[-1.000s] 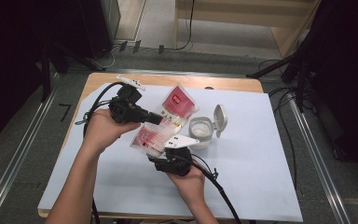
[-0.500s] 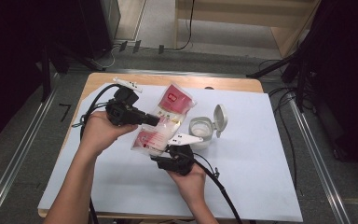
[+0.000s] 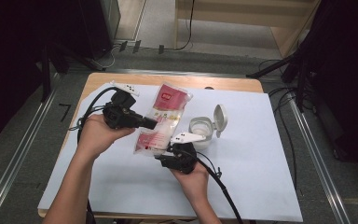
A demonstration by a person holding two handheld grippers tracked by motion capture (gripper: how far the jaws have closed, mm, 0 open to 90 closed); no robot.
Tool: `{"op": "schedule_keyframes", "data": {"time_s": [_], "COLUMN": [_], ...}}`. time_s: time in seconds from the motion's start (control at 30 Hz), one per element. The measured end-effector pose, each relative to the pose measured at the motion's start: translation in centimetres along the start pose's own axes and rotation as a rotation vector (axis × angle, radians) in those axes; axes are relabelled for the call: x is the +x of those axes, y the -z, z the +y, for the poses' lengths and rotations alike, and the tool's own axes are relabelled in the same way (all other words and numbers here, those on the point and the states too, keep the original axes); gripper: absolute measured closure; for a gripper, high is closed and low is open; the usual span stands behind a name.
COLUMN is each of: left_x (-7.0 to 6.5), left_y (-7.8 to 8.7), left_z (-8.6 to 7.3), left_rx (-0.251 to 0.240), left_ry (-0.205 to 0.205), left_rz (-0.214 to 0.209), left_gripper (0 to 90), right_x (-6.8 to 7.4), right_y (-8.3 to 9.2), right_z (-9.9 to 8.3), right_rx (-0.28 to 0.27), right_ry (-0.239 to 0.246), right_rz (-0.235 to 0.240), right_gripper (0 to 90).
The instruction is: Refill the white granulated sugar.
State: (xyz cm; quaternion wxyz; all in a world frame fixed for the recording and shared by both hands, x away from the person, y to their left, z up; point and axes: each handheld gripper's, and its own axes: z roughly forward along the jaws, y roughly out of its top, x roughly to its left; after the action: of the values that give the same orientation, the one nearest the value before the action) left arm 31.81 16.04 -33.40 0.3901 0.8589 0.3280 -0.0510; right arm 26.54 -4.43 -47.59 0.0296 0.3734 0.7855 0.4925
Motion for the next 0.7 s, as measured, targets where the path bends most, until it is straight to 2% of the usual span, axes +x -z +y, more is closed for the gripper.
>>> {"op": "schedule_keyframes", "data": {"time_s": [0.2, 0.23, 0.27, 0.3, 0.33, 0.5, 0.53, 0.63, 0.67, 0.7], "left_x": [0.1, 0.3, 0.5, 0.5, 0.6, 0.6, 0.5, 0.5, 0.5, 0.6], "left_y": [0.5, 0.7, 0.9, 0.9, 1.0, 1.4, 1.6, 1.9, 2.0, 2.1], "left_z": [0.0, 0.0, 0.1, 0.1, 0.1, 0.0, 0.0, 0.0, -0.1, -0.1], "left_rx": [-0.03, -0.04, -0.042, -0.042, -0.045, -0.061, -0.07, -0.079, -0.086, -0.089], "left_ry": [0.018, 0.04, 0.052, 0.052, 0.055, 0.028, 0.022, 0.01, 0.014, 0.008], "left_rz": [0.004, 0.017, 0.012, 0.012, 0.023, 0.031, 0.033, 0.043, 0.037, 0.05], "left_gripper": [90.0, 90.0, 90.0, 90.0, 90.0, 90.0, 90.0, 90.0, 90.0, 90.0], "right_x": [-0.3, -0.5, -0.5, -0.5, -0.4, -0.4, -0.6, -0.9, -1.3, -1.5], "right_y": [0.1, 0.3, 0.3, 0.3, 0.5, 0.7, 0.9, 1.4, 1.7, 1.9], "right_z": [0.5, 0.7, 0.8, 0.8, 0.9, 1.1, 1.2, 1.4, 1.6, 1.6], "right_rx": [0.011, 0.015, 0.013, 0.013, 0.012, 0.028, 0.037, 0.031, 0.034, 0.038], "right_ry": [0.019, 0.021, 0.028, 0.028, 0.052, 0.085, 0.092, 0.105, 0.107, 0.11], "right_rz": [0.039, 0.061, 0.066, 0.066, 0.066, 0.086, 0.116, 0.137, 0.135, 0.132], "right_gripper": [55.0, 55.0, 55.2, 55.2, 55.0, 54.3, 54.6, 54.3, 55.0, 55.0]}}
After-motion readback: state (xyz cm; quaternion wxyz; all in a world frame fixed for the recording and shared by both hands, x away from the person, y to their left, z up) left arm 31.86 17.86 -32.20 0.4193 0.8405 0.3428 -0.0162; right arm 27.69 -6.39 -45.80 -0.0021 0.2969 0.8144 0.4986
